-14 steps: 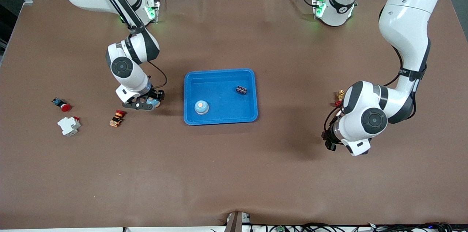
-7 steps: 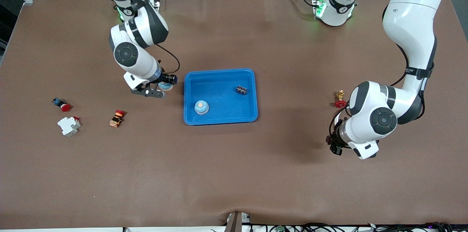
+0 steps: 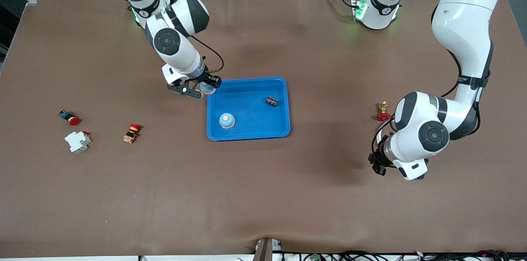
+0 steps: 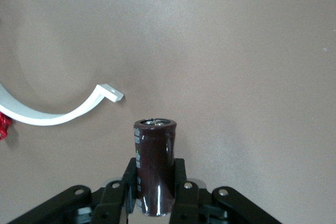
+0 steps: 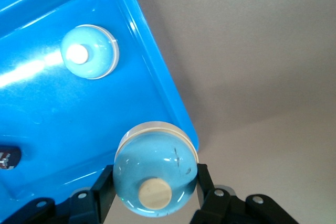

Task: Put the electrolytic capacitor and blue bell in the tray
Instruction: 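Carry the bell and capacitor over the tray with both grippers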

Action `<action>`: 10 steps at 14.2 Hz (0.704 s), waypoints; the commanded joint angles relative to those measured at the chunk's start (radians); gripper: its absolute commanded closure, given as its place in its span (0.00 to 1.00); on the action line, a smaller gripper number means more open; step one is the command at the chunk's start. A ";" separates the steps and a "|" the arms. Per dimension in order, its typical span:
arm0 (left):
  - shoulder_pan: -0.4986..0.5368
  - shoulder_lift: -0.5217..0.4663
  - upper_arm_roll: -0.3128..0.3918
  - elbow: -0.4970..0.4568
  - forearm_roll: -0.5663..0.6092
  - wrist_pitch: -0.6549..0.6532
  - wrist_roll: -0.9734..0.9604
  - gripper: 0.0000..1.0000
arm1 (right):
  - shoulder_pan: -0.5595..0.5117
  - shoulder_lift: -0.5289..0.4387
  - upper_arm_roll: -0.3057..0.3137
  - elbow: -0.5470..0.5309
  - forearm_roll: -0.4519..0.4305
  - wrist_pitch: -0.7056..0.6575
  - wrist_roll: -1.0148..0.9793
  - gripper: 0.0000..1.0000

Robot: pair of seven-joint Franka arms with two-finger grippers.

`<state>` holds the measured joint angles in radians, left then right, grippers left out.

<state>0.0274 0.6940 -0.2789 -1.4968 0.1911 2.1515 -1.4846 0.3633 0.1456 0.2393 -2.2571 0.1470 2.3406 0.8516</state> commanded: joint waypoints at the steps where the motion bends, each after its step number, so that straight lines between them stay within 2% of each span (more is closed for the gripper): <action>1: 0.025 0.007 0.010 0.015 0.019 -0.009 0.076 1.00 | 0.015 0.043 -0.002 -0.004 0.022 0.074 0.035 1.00; 7: 0.011 0.001 -0.003 0.035 0.014 -0.005 0.073 1.00 | 0.058 0.152 -0.006 0.020 0.008 0.184 0.078 1.00; 10: -0.064 -0.008 -0.010 0.033 0.008 -0.007 0.049 1.00 | 0.085 0.190 -0.011 0.047 -0.009 0.186 0.109 1.00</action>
<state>0.0124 0.6975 -0.2896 -1.4715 0.1911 2.1547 -1.4081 0.4204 0.3083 0.2387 -2.2430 0.1489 2.5265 0.9224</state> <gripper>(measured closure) 0.700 0.339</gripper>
